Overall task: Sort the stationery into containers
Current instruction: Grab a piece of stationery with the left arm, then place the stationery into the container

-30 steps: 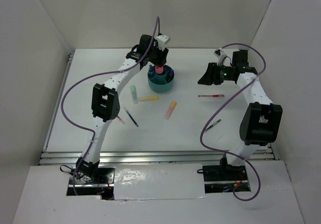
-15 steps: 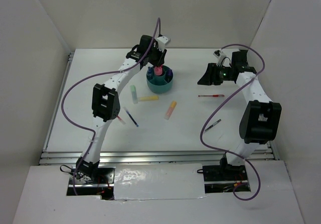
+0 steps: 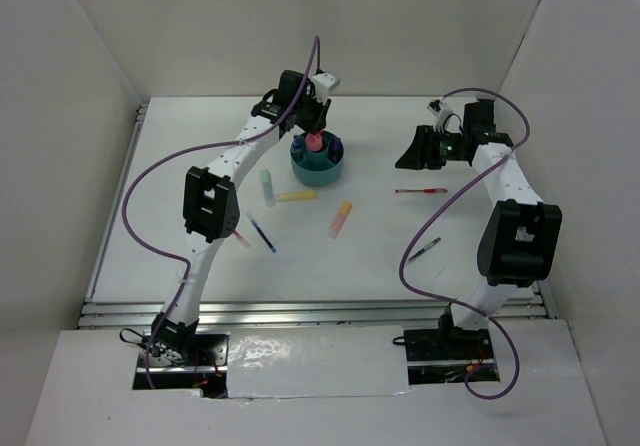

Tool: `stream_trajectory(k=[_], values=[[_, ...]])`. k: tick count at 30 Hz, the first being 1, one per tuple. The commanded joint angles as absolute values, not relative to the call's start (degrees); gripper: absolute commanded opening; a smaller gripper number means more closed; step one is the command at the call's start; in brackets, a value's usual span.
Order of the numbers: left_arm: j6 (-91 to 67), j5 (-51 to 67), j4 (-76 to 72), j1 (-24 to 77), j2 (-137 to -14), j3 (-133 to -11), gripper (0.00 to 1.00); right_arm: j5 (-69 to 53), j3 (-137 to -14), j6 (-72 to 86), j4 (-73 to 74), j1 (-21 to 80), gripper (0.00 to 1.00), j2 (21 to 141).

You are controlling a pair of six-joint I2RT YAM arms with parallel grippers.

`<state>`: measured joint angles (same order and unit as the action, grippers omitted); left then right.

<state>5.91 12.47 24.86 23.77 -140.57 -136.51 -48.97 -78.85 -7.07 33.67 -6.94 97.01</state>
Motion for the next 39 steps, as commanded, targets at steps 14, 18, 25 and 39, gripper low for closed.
stream_trajectory(k=[14, 18, 25, 39], values=[[5.5, 12.5, 20.3, 23.5, -131.8, -135.5, 0.0, -51.4, -81.1, -6.3, 34.7, -7.4, 0.57, 96.2], [3.3, 14.0, 18.3, 23.5, -129.2, -134.5, 0.0, -51.8, -81.2, -6.2, 34.7, -7.4, 0.57, 96.2], [-2.0, 17.3, 16.7, 24.1, -125.2, -134.9, 0.0, -51.7, -80.9, -6.1, 34.7, -7.4, 0.57, 95.1], [-0.9, 21.6, 20.3, 27.5, -116.6, -122.4, 0.0, -51.9, -80.3, -6.0, 34.9, -7.1, 0.57, 94.4]])
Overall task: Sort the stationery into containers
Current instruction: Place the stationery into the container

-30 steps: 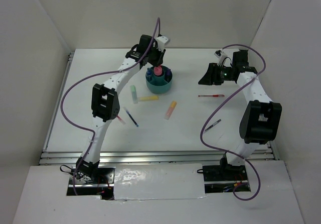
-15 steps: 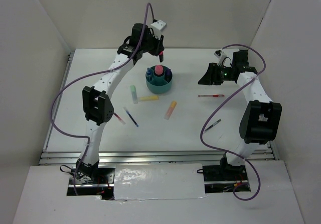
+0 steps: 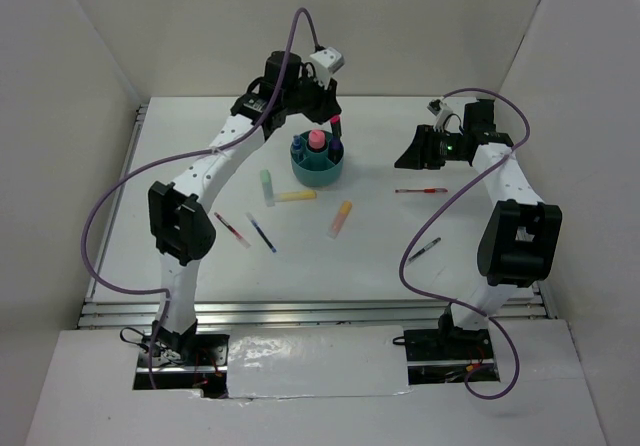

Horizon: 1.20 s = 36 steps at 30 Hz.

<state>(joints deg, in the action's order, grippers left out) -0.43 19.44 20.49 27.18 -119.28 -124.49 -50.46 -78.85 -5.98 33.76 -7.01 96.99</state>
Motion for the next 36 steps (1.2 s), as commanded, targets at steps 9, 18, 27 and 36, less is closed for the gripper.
stream_trajectory(k=[9, 18, 27, 36], values=[[-1.1, 22.8, 21.0, 27.9, -118.7, -121.6, 0.0, -51.8, -80.0, -6.2, 34.9, -7.1, 0.57, 94.5], [-0.7, 22.4, 19.3, 27.9, -121.9, -122.3, 0.0, -51.2, -80.0, -6.9, 35.4, -7.1, 0.57, 94.9], [1.7, 20.7, 17.8, 27.9, -124.4, -122.3, 0.0, -51.2, -79.9, -7.2, 35.8, -7.2, 0.57, 95.3], [2.6, 20.2, 17.6, 27.9, -126.4, -122.1, 0.0, -51.0, -79.8, -7.9, 36.3, -7.6, 0.57, 95.3]])
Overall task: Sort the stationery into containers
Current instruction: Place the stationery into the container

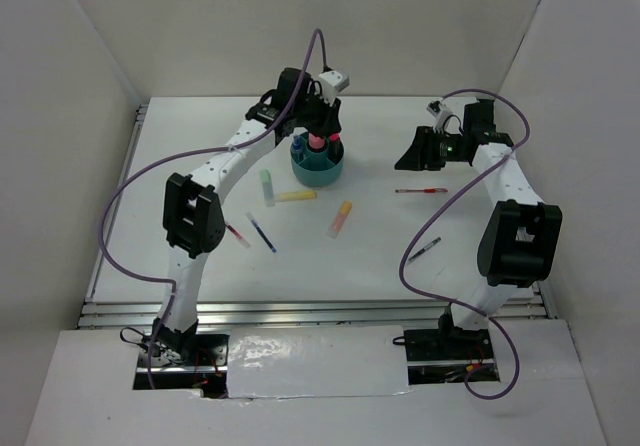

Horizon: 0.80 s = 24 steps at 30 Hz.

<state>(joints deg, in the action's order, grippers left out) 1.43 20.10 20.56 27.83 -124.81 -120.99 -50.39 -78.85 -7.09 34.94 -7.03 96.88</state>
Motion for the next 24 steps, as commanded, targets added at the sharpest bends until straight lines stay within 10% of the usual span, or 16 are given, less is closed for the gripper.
stream_trajectory(k=[1, 9, 24], values=[[2.5, 20.1, 17.5, 27.9, -126.5, -122.0, 0.0, -51.0, -79.8, -8.0, 36.4, -7.6, 0.57, 95.3], [1.2, 20.4, 17.0, 27.8, -127.2, -120.5, 0.06, -50.5, -79.8, -8.5, 37.0, -7.6, 0.6, 95.0], [-2.2, 20.1, 15.7, 27.4, -122.3, -118.6, 0.59, -49.8, -80.2, -7.9, 38.1, -7.6, 0.79, 93.5]])
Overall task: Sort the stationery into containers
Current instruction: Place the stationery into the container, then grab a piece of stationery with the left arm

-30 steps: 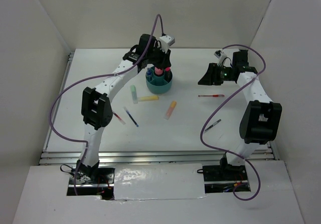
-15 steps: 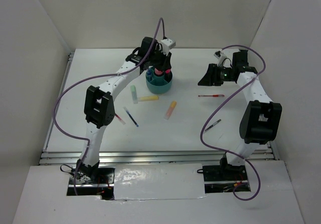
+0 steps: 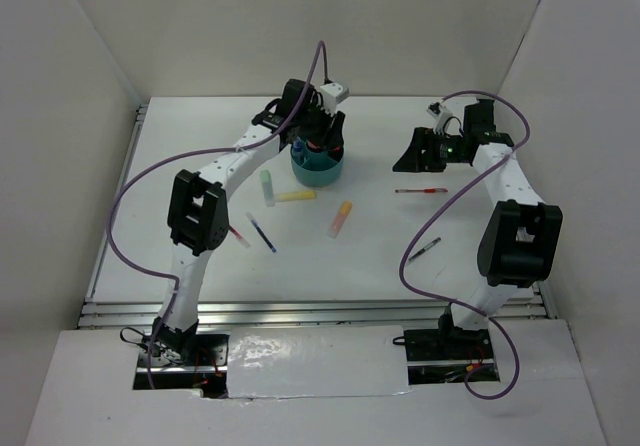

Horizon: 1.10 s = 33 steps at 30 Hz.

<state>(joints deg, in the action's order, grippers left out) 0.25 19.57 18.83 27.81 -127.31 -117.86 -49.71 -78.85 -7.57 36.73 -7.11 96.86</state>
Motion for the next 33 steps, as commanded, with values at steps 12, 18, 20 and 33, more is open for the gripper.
stream_trajectory(k=[12, 18, 20, 33], values=[[-16.4, 2.6, 11.7, 15.5, -91.9, -91.4, 0.61, -48.2, -77.1, -7.0, 37.8, -7.8, 0.79, 90.1], [-20.5, -10.8, 23.6, 14.9, -93.9, -86.8, 0.64, -42.2, -75.6, -5.3, 36.9, -7.9, 0.78, 88.9], [-22.5, -11.0, 27.2, 14.2, -96.2, -87.2, 0.67, -39.7, -75.3, -5.2, 37.1, -8.1, 0.78, 88.2], [-32.3, -5.4, 33.7, 13.9, -114.8, -95.6, 0.77, -37.4, -75.5, -6.0, 41.7, -11.8, 0.79, 86.2]])
